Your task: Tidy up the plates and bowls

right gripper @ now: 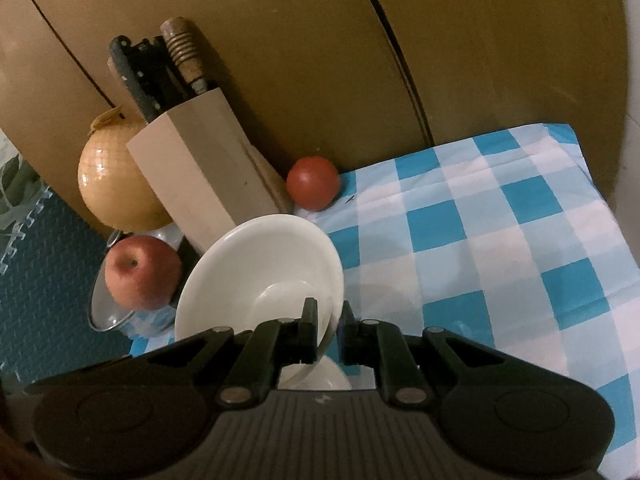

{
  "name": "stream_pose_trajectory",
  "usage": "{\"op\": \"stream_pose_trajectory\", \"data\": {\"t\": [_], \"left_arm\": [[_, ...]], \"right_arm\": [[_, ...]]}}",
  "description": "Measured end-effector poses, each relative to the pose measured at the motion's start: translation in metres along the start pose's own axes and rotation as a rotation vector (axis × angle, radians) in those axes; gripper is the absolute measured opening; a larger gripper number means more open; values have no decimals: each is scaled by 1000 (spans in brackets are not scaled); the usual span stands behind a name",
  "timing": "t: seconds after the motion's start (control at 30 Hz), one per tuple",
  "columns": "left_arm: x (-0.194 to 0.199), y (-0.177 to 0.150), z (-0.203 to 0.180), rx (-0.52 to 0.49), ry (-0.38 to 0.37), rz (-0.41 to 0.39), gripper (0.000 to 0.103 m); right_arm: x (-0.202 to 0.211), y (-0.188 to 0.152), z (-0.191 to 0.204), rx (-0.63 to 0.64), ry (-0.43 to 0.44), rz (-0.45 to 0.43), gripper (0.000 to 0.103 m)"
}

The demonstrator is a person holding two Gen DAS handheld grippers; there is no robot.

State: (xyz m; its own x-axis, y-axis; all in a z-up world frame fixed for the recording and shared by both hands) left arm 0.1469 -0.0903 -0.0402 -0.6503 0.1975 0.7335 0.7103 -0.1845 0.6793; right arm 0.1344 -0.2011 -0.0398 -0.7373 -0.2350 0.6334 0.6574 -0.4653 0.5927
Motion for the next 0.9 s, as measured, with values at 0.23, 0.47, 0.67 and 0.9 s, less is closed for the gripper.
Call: {"op": "stream_pose_trajectory", "data": {"t": [0.23, 0.47, 0.67, 0.9], "left_arm": [[14, -8, 7, 6, -3, -6, 34], [25, -17, 10, 1, -5, -4, 34], [33, -27, 11, -9, 2, 0, 37], [38, -42, 15, -20, 2, 32, 37]], "right_arm": [[8, -8, 6, 13, 6, 3, 12], [14, -19, 10, 22, 9, 16, 12], [19, -30, 15, 33, 9, 33, 13], [23, -46, 19, 58, -7, 62, 14]]}}
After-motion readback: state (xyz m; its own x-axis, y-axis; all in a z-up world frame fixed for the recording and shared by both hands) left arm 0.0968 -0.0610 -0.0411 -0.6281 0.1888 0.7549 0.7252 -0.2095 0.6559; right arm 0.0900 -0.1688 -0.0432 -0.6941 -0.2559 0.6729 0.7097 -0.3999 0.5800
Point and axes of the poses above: each gripper's, at about its wrist camera, not at the fingertips, and x roughly against the way its jaws point, z to its left, y to its top, the point moved 4 cm from there along -x, roughly the way its jaws point, and after that the axes turned 3 degrees about -z, right-handed, at the moved point
